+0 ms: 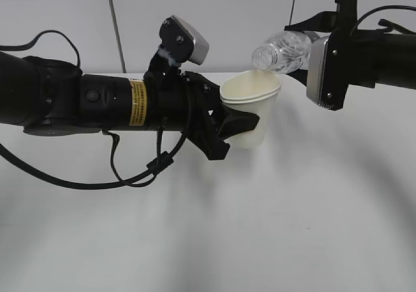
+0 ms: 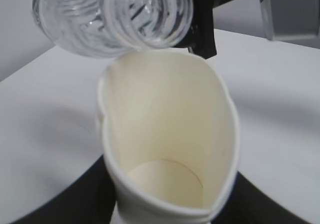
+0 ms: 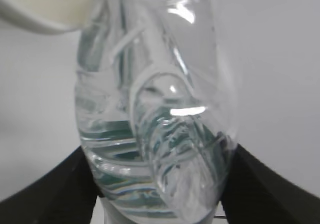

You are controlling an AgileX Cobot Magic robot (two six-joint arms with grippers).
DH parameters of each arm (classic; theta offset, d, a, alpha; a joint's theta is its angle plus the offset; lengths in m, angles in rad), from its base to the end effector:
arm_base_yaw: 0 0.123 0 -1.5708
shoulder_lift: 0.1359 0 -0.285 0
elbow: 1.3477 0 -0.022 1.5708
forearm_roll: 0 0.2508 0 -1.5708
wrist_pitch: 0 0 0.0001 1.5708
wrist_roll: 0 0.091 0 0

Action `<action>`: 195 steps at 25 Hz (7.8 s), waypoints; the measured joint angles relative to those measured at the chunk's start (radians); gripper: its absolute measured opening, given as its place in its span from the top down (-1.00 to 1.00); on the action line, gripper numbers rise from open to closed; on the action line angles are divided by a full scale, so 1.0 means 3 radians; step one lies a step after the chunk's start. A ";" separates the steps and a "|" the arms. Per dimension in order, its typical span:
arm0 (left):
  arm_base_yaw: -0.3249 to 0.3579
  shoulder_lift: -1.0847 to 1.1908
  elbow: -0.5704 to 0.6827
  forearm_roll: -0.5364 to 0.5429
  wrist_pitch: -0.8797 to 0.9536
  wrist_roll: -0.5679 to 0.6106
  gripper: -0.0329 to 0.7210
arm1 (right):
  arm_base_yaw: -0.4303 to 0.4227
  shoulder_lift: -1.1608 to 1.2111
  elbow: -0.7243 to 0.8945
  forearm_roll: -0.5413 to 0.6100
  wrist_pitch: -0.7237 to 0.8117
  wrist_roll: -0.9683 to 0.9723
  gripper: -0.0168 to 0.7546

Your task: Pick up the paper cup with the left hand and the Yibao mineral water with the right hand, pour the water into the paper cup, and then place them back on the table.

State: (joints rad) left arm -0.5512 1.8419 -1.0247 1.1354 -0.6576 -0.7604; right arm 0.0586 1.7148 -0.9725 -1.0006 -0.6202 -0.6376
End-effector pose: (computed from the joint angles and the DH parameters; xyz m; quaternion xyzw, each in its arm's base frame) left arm 0.3005 -0.2439 0.2032 0.4681 0.6699 -0.3112 0.4851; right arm 0.3639 0.0659 0.2390 -0.6613 0.4315 -0.2417 0.5640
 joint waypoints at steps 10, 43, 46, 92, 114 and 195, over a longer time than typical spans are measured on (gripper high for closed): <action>-0.0003 0.0000 0.0000 -0.0023 -0.0021 0.0000 0.02 | 0.0000 -0.0065 0.0000 0.0028 -0.0007 -0.0206 -0.34; -0.0069 0.0000 0.0000 -0.0048 -0.0028 -0.0007 0.02 | 0.0000 -0.0103 0.0000 0.0114 -0.0013 -0.0664 -0.34; -0.0073 0.0000 0.0000 -0.0048 -0.0028 -0.0007 0.02 | 0.0000 -0.0103 0.0000 0.0121 -0.0013 -0.0704 -0.34; -0.0073 0.0000 0.0000 0.0018 -0.0022 -0.0042 0.03 | 0.0000 -0.0103 0.0000 0.0155 -0.0013 -0.0772 -0.34; -0.0073 0.0000 0.0000 0.0032 -0.0018 -0.0055 0.03 | 0.0000 -0.0103 0.0000 0.0174 -0.0013 -0.0834 -0.34; 0.0180 0.0000 0.0000 -0.0516 0.0858 -0.0058 0.03 | 0.0000 -0.0103 0.0000 0.0649 -0.0061 0.3241 -0.34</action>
State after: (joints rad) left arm -0.4973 1.8419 -1.0247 0.9806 -0.4002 -0.7777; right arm 0.0586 1.6839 -0.9725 -0.8059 -0.6384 0.3348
